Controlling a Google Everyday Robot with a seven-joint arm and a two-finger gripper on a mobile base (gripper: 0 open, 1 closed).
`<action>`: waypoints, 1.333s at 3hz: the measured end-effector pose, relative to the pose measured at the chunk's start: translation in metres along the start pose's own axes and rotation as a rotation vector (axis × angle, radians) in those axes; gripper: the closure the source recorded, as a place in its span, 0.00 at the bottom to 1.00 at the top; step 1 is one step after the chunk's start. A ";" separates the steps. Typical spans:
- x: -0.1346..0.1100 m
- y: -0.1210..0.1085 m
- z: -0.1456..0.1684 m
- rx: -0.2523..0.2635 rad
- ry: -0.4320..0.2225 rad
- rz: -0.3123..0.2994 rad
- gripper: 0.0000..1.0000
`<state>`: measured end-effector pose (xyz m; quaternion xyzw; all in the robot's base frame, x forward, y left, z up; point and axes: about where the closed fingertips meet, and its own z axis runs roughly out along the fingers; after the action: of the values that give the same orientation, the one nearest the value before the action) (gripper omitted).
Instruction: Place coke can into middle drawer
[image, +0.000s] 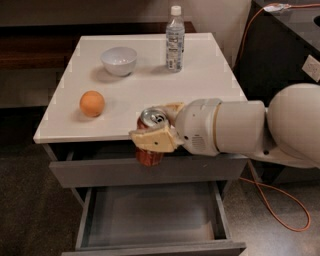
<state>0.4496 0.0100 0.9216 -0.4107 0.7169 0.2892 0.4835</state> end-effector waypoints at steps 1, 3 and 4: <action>0.056 0.013 -0.008 -0.029 0.051 0.008 1.00; 0.132 0.012 0.008 0.012 0.124 -0.069 1.00; 0.168 0.002 0.025 0.053 0.128 -0.107 1.00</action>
Offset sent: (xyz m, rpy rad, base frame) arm -0.0429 -0.0372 -0.1282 -0.1516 0.0181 0.0242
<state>0.4263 -0.0204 0.7562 -0.4531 0.7309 0.2168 0.4620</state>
